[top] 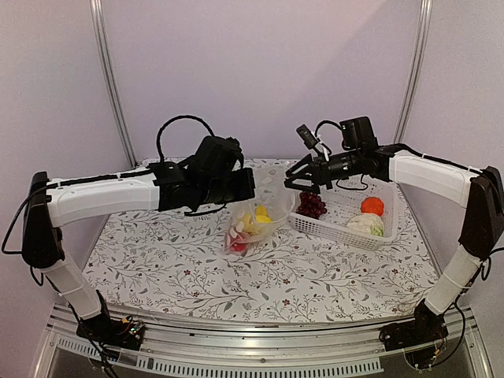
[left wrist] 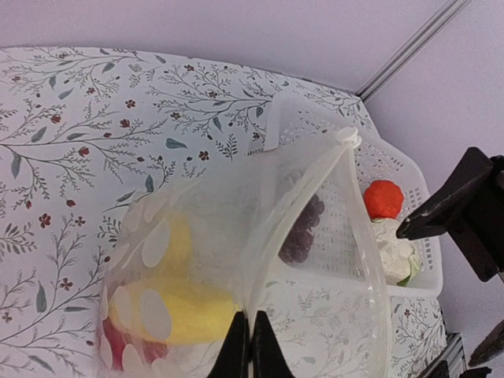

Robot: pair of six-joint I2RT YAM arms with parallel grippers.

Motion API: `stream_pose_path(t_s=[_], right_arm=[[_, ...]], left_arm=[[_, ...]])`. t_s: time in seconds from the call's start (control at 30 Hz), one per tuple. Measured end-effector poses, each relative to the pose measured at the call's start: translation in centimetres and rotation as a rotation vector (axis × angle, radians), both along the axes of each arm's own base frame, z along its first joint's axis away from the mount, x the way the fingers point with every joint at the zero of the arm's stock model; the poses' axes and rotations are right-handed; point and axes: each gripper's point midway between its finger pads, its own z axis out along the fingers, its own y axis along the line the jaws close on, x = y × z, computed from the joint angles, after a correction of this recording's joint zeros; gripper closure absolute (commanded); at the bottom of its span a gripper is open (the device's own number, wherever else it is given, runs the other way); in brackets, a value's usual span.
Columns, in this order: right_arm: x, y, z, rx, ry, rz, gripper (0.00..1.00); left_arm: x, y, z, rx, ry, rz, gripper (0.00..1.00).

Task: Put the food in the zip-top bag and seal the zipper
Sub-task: Place the fake fruit in the zipper food storage bag, then pick up the fake vegetable from the bin.

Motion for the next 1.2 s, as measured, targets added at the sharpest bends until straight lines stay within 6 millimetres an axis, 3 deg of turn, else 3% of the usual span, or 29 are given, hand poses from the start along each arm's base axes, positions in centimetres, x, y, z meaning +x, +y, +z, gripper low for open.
stream_pose_path(t_s=[0.27, 0.37, 0.47, 0.6, 0.77, 0.9, 1.03, 1.2], right_arm=[[0.0, -2.3, 1.8, -0.068, -0.104, -0.091, 0.22], [0.8, -4.6, 2.9, -0.1, -0.148, -0.161, 0.26], [3.0, -8.2, 2.9, -0.158, -0.168, -0.277, 0.29], [6.0, -13.5, 0.7, -0.29, -0.163, -0.445, 0.31], [8.3, -19.4, -2.4, -0.482, -0.146, -0.619, 0.24], [9.8, -23.5, -6.5, -0.664, -0.091, -0.708, 0.19], [10.3, -26.3, -10.5, -0.807, -0.024, -0.743, 0.19], [10.9, -28.4, -13.4, -0.926, 0.013, -0.777, 0.18]], left_arm=[[-0.2, 0.3, -0.4, 0.004, 0.003, 0.0, 1.0], [-0.3, 0.4, -0.5, 0.01, 0.003, 0.0, 1.0], [-0.3, 0.7, -0.3, 0.017, -0.006, -0.002, 1.0], [-0.3, 0.8, -0.3, 0.035, -0.02, -0.005, 1.0], [-0.2, 0.8, -0.3, 0.05, -0.03, -0.014, 1.0], [-0.2, 0.5, 0.1, 0.043, -0.044, -0.026, 1.0], [-0.2, 0.2, 0.3, 0.035, -0.052, -0.043, 1.0], [-0.4, -0.4, 0.2, 0.025, -0.044, -0.076, 1.0]])
